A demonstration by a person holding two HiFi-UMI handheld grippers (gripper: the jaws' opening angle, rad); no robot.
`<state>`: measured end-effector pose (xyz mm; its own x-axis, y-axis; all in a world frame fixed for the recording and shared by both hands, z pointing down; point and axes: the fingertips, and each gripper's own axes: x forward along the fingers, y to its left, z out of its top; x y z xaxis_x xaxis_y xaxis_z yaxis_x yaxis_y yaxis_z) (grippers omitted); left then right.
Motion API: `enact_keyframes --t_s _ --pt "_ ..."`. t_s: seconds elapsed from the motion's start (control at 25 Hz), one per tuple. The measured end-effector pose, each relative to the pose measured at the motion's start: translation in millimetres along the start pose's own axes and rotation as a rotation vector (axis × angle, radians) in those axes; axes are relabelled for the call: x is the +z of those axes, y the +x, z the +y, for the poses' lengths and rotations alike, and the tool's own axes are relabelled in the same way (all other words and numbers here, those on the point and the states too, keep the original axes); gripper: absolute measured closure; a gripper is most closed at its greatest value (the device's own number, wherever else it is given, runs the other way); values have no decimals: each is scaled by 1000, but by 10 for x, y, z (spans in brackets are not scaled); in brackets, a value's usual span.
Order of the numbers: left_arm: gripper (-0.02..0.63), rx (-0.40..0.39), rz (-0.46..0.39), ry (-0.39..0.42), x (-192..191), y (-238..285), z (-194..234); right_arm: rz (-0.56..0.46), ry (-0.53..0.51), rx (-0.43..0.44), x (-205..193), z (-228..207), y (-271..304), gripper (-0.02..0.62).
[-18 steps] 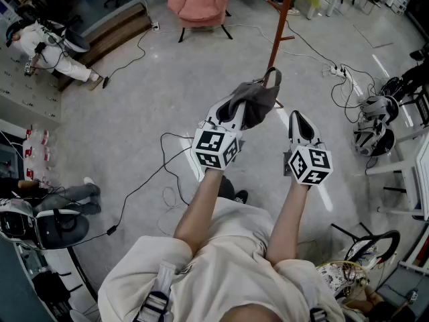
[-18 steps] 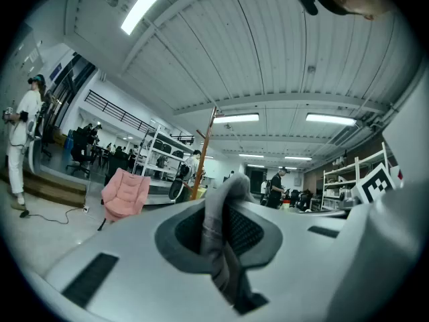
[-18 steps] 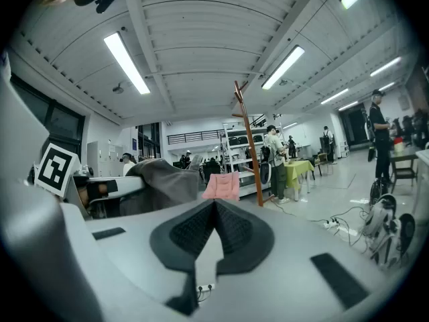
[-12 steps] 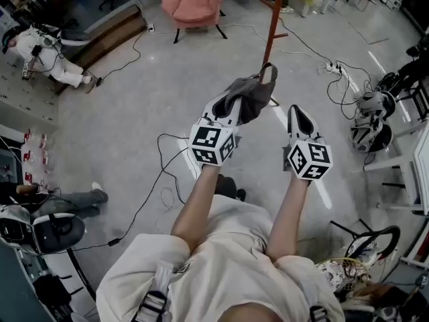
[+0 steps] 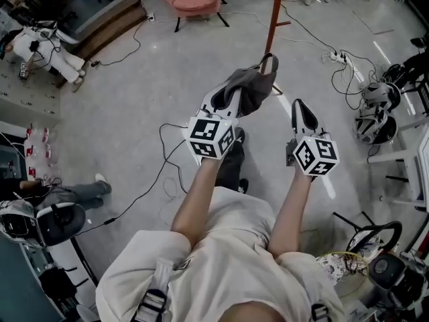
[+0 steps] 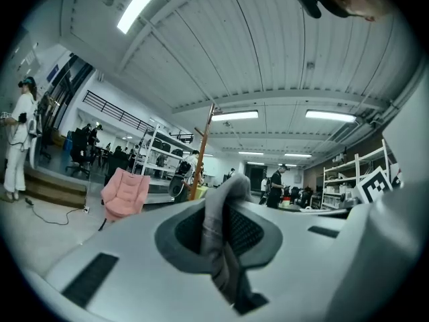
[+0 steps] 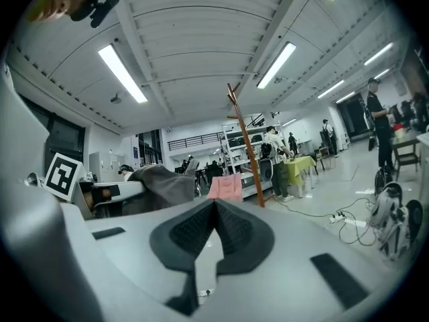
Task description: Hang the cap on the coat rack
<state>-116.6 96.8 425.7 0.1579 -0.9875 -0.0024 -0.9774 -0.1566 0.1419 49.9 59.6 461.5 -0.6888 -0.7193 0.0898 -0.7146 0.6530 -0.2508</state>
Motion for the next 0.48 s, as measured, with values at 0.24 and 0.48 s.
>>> enact_keyframes --t_s 0.24,0.48 --pt "572 -10 -3 -7 15 113 -1 -38 26 -19 69 -168 7 592" --pt "572 -15 -13 -13 -51 324 17 -38 28 -31 68 -451 115 592"
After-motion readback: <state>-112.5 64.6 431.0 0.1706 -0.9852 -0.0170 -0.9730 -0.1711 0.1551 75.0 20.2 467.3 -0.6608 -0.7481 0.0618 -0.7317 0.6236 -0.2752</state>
